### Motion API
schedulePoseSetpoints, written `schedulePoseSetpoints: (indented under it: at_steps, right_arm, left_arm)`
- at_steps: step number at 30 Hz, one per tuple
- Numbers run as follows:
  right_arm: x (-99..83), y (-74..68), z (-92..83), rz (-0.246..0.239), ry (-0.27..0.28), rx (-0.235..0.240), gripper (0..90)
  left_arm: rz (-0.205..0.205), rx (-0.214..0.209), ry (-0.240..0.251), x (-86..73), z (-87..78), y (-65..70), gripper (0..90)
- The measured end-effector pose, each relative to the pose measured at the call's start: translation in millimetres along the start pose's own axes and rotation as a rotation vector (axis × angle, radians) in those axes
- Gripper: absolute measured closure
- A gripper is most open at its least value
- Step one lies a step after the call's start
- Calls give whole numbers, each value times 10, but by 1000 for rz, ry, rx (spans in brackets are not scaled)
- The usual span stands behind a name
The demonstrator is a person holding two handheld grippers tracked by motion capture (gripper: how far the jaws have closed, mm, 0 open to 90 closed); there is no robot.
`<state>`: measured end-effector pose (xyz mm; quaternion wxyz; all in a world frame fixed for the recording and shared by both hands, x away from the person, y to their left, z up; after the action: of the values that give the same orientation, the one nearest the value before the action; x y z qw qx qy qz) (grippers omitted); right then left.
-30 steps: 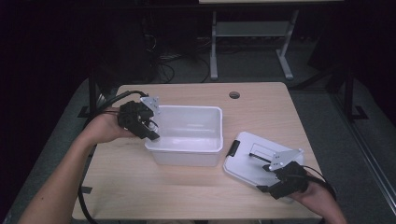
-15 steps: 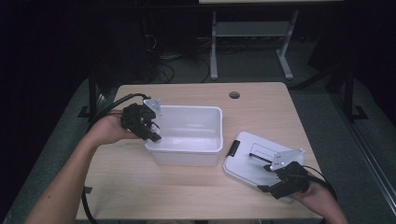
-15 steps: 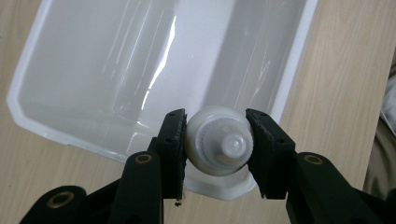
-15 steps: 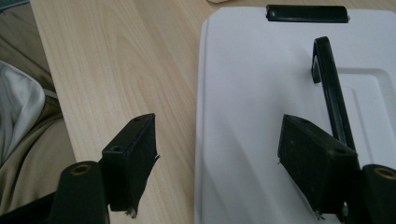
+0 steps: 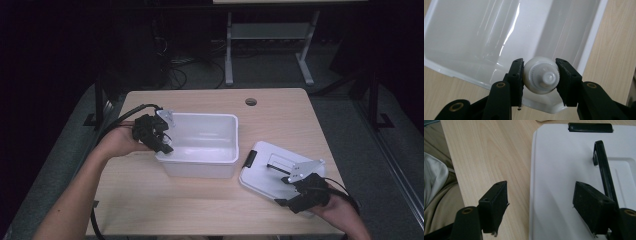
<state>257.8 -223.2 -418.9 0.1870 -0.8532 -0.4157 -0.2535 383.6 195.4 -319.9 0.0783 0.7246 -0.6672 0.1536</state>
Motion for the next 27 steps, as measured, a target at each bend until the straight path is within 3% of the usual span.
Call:
schedulePoseSetpoints:
  at_steps: [8,27]
  right_arm:
    - [5,-16,-1,-4,1,0,275]
    - [15,-21,-3,-15,10,4,275]
  left_arm:
    - [6,2,-13,35,76,-5,601]
    - [-32,-11,-1,-100,310,-14,600]
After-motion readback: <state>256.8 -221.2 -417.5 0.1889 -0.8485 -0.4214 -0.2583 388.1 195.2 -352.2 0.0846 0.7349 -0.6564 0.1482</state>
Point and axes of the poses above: each handheld gripper's, and its own axes: z roughly forward along the jaws, x roughly out of its top, y roughly to its right, the point moved 1 cm from there along z, roughly forward along the jaws, and after that the axes turned 10 degrees about z, right-handed, at the moved point
